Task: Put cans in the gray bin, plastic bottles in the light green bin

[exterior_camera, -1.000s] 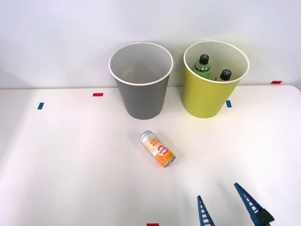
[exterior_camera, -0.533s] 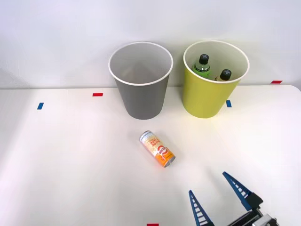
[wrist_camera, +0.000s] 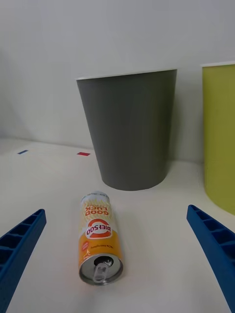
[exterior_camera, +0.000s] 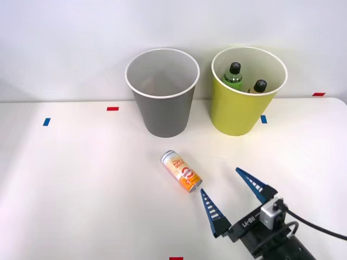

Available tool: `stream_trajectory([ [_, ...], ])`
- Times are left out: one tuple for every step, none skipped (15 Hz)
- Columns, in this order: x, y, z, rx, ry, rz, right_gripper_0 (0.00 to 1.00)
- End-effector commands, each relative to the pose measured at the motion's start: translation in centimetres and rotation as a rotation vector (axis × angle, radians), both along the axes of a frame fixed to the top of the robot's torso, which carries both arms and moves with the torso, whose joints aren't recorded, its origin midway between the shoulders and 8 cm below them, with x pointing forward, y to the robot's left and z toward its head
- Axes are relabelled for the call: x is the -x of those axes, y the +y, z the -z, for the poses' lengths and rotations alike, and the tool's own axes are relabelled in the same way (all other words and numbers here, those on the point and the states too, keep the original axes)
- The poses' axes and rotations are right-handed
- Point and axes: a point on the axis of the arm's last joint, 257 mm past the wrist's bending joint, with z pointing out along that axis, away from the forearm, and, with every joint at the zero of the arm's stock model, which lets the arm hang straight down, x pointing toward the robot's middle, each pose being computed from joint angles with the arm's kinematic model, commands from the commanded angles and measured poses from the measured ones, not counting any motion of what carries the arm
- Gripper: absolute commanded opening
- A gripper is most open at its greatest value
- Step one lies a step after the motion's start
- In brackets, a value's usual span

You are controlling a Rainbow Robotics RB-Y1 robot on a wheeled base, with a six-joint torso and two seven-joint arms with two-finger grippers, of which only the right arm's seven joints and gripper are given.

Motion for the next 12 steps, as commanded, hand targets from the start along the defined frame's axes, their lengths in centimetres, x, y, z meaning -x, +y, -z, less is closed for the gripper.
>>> stream_trajectory([
  [-2.5,1.9,-0.4,0.051,0.065,-0.022,1.00],
  [-2.9,2.3,-0.9,0.087,0.101,-0.018,1.00],
  [-3.2,2.7,-1.4,0.116,0.147,-0.014,1.00],
  [-3.4,3.3,-2.1,0.147,0.205,-0.014,1.00],
  [-3.5,3.7,-2.4,0.165,0.242,-0.017,1.00],
  [-3.9,4.1,-2.5,0.169,0.279,-0.017,1.00],
  [-4.7,4.9,-2.4,0.196,0.305,-0.013,1.00],
  [-5.3,5.2,-2.3,0.211,0.330,0.002,1.00],
  [-5.6,6.0,-2.2,0.198,0.371,0.006,1.00],
  [-6.0,6.9,-2.4,0.178,0.413,0.012,1.00],
  [-6.1,7.5,-2.4,0.161,0.448,0.017,1.00],
  [-6.3,8.0,-2.4,0.150,0.485,0.026,1.00],
])
